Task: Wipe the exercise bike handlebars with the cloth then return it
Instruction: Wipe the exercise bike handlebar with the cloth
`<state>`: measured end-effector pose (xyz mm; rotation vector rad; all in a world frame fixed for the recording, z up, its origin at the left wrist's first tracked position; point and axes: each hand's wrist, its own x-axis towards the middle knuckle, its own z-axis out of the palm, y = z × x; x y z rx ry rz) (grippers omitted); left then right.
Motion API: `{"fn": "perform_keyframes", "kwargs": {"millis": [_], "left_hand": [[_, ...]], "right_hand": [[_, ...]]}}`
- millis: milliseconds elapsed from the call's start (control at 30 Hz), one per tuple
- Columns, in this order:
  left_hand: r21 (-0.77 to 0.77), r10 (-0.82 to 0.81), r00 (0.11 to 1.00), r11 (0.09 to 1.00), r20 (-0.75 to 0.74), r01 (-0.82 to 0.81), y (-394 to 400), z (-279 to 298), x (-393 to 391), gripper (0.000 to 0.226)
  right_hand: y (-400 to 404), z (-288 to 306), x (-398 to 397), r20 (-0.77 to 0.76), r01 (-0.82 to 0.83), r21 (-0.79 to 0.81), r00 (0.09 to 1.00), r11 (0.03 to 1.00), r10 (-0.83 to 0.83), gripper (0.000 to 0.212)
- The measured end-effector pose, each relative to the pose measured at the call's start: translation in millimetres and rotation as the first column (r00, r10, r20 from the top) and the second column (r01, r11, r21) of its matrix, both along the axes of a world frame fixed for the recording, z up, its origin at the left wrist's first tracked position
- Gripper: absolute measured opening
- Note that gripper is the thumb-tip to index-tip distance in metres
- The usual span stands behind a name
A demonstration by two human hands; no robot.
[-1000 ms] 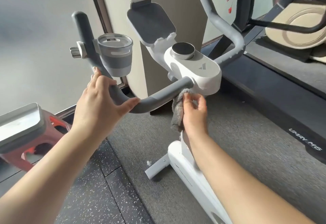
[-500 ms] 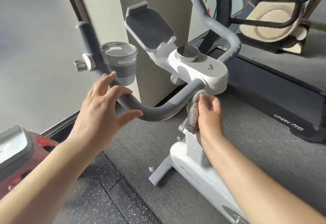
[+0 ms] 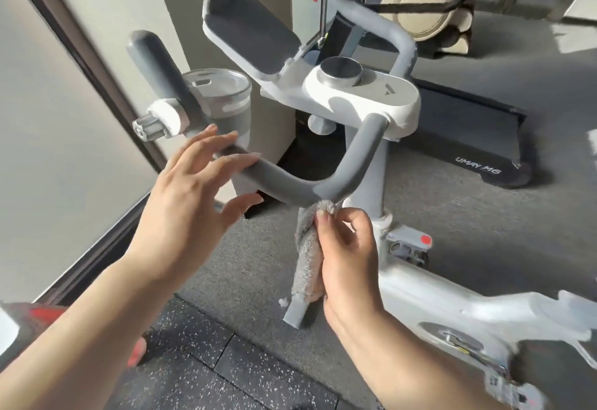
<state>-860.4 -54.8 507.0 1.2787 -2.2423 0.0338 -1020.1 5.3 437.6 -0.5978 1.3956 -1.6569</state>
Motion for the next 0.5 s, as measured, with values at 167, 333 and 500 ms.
{"fn": "perform_keyframes", "kwargs": {"millis": [167,333,500], "left_hand": [[-0.078,0.01,1.0,0.997,0.001,-0.01,-5.5,11.5,30.7,0.037],[-0.087,0.021,0.999,0.996,0.025,-0.018,-9.5,16.8,49.5,0.036],[-0.058,0.021,1.0,0.998,-0.01,-0.021,-9.0,18.0,52.9,0.036]], "right_hand": [[-4.9,-2.8,14.5,0.028,0.196,0.054,0.98,0.979,-0.197,0.017],[-7.2,2.5,39.9,0.094,0.194,0.091,0.975,0.977,-0.203,0.022],[-21.5,20.6,78.0,0.307,0.036,0.077,0.95,0.996,-0.058,0.023]]}}
